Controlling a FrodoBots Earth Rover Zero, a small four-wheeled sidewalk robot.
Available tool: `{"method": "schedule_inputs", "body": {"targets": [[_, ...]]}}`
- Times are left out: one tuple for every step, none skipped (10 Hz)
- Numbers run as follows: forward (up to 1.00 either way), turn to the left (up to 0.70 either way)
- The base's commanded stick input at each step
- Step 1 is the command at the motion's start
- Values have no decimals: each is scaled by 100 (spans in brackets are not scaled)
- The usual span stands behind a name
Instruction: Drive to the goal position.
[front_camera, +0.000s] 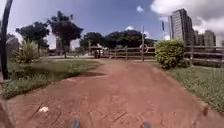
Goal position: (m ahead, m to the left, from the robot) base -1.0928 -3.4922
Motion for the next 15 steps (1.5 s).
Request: {"method": "schedule_inputs", "body": {"targets": [[50,-50],[50,-45],[50,-50],[50,-41],[50,-24],[50,-5],[50,0],[50,0],[50,0],[50,0],[50,0],[50,0],[50,0],[50,0],[50,2]]}}
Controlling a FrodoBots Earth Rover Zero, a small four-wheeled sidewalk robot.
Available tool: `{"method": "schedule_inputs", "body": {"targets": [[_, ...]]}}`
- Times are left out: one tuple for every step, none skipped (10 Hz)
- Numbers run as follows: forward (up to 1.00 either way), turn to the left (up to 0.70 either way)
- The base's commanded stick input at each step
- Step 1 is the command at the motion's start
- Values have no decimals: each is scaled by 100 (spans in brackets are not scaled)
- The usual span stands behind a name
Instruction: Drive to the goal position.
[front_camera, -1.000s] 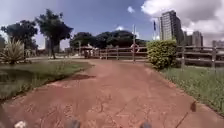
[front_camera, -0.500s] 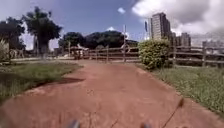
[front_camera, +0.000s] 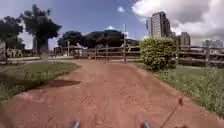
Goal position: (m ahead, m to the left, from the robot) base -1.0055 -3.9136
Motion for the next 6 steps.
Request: {"method": "schedule_inputs", "body": {"targets": [[50,1],[50,0],[50,0],[50,0],[50,6],[50,8]]}}
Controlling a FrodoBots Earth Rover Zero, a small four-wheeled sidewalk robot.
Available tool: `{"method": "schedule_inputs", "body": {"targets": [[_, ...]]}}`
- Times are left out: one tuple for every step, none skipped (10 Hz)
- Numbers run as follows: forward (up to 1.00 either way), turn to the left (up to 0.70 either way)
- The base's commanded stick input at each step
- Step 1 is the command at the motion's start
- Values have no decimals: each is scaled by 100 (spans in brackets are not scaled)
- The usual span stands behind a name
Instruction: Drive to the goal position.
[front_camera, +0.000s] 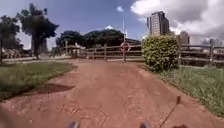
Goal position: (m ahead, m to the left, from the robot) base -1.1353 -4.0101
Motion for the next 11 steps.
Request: {"method": "schedule_inputs", "body": {"targets": [[50,1],[50,0],[50,0],[50,0],[50,0],[50,0],[50,0],[50,0],[50,13],[50,44],[50,50]]}}
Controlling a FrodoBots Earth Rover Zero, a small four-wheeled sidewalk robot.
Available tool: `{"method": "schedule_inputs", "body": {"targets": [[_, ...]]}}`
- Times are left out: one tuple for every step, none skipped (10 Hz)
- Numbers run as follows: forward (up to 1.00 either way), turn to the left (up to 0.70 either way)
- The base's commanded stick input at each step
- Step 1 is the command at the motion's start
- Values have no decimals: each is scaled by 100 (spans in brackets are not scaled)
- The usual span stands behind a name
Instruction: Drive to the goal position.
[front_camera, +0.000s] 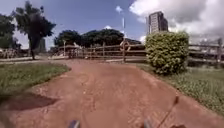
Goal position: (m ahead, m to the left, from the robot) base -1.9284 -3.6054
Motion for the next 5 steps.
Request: {"method": "schedule_inputs", "body": {"targets": [[50,50],[50,50],[50,50],[50,50],[50,5]]}}
